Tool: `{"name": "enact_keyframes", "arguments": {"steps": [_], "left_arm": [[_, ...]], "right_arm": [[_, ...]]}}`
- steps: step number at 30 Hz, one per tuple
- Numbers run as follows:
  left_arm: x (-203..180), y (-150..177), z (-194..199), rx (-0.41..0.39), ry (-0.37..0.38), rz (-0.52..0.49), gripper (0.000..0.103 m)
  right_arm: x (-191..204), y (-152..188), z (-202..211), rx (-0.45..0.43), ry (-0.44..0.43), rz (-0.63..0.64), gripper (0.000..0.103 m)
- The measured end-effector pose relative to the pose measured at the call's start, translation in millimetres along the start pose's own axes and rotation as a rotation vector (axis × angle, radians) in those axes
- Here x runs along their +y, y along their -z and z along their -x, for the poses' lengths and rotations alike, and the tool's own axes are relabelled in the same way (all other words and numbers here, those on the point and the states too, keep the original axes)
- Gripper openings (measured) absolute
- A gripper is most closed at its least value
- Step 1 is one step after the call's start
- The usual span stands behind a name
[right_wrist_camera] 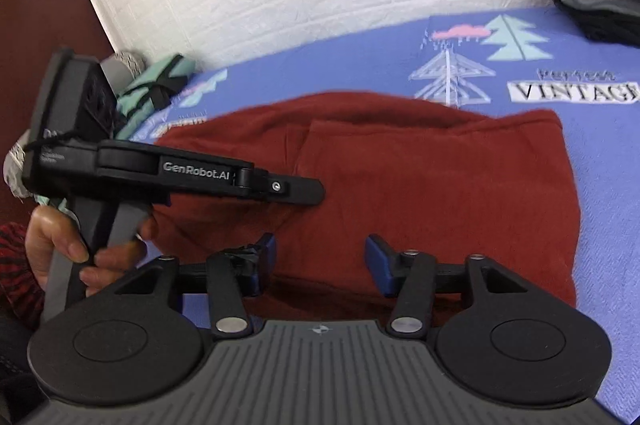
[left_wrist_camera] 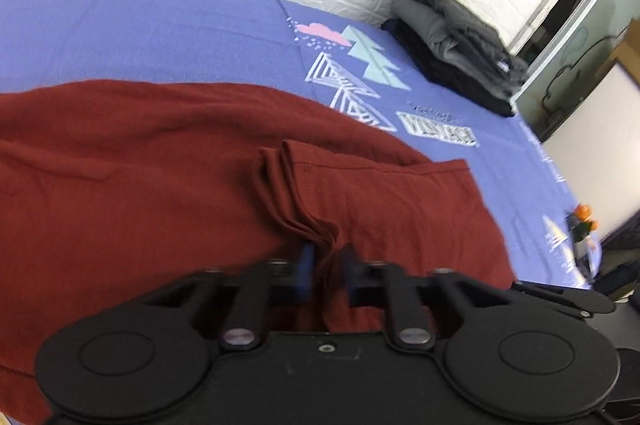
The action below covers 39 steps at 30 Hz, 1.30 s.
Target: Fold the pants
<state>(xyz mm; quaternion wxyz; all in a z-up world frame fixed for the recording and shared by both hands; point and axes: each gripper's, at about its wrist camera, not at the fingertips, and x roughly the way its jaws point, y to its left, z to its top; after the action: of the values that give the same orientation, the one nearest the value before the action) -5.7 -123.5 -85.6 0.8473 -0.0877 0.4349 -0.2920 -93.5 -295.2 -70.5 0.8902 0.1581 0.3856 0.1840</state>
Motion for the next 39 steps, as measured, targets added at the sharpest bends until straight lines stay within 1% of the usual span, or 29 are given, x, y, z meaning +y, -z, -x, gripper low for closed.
{"name": "enact_keyframes", "arguments": {"steps": [1, 2, 4, 5, 6, 8, 10, 12, 14, 15, 16, 17, 18, 20, 22, 23, 25, 28, 31, 33, 34, 35, 38, 39], "left_arm": [[0, 1, 0, -0.006, -0.005, -0.001, 0.01], [1, 1, 1, -0.01, -0.007, 0.002, 0.008], [4, 1, 6, -0.026, -0.015, 0.013, 0.007], [7, 1, 9, -0.033, -0.018, 0.021, 0.007], [10, 1, 9, -0.032, -0.022, 0.026, 0.007], [13, 2, 6, -0.014, -0.02, 0.034, 0.008], [15, 3, 8, -0.019, -0.013, 0.047, 0.01], [17, 3, 11, -0.024, -0.016, 0.052, 0.018], [21, 4, 17, -0.03, -0.014, 0.069, 0.035], [23, 6, 24, -0.041, -0.013, 0.084, 0.046], [26, 8, 33, -0.052, -0.016, 0.097, 0.073], [30, 11, 44, -0.067, -0.021, 0.116, 0.093], [36, 15, 57, -0.09, -0.026, 0.145, 0.103], [50, 24, 85, -0.139, -0.027, 0.216, 0.103], [66, 32, 113, -0.172, -0.052, 0.291, 0.103], [74, 37, 128, -0.194, -0.074, 0.325, 0.103], [87, 48, 156, -0.238, -0.141, 0.388, 0.103], [101, 65, 182, -0.281, -0.214, 0.443, 0.103], [123, 77, 183, -0.283, -0.238, 0.517, 0.103], [140, 82, 178, -0.303, -0.241, 0.578, 0.103], [146, 81, 175, -0.313, -0.228, 0.602, 0.103], [153, 79, 172, -0.331, -0.206, 0.606, 0.103], [169, 70, 160, -0.36, -0.213, 0.601, 0.103], [174, 66, 157, -0.38, -0.206, 0.597, 0.103]], "right_arm": [[0, 1, -2, 0.008, -0.009, -0.006, 0.067], [0, 1, -3, 0.01, -0.019, -0.005, 0.067], [3, 1, -4, 0.007, -0.044, 0.0, 0.067], [3, 1, -4, 0.008, -0.071, -0.003, 0.067], [4, 1, -5, 0.015, -0.09, -0.004, 0.067], [5, 0, -6, 0.016, -0.077, 0.007, 0.066], [6, -4, -2, 0.003, -0.062, 0.014, 0.066], [7, -8, 1, -0.018, -0.048, 0.019, 0.066], [7, -11, 1, -0.028, -0.042, 0.028, 0.066], [8, -12, -1, -0.03, -0.035, 0.03, 0.066], [8, -13, -3, -0.029, -0.032, 0.032, 0.066], [9, -14, -4, -0.029, -0.035, 0.036, 0.066], [10, -16, -7, -0.028, -0.037, 0.039, 0.066], [14, -19, -14, -0.022, -0.036, 0.043, 0.066], [18, -23, -21, -0.015, -0.051, 0.049, 0.066], [20, -24, -25, -0.012, -0.063, 0.051, 0.066], [25, -26, -31, 0.0, -0.081, 0.056, 0.066], [33, -27, -40, 0.021, -0.089, 0.066, 0.066], [39, -27, -44, 0.034, -0.087, 0.058, 0.066], [42, -26, -45, 0.038, -0.081, 0.055, 0.066], [43, -26, -44, 0.039, -0.075, 0.057, 0.067], [43, -26, -43, 0.039, -0.069, 0.058, 0.067], [42, -25, -42, 0.043, -0.044, 0.044, 0.067], [41, -25, -42, 0.046, -0.038, 0.036, 0.067]]}}
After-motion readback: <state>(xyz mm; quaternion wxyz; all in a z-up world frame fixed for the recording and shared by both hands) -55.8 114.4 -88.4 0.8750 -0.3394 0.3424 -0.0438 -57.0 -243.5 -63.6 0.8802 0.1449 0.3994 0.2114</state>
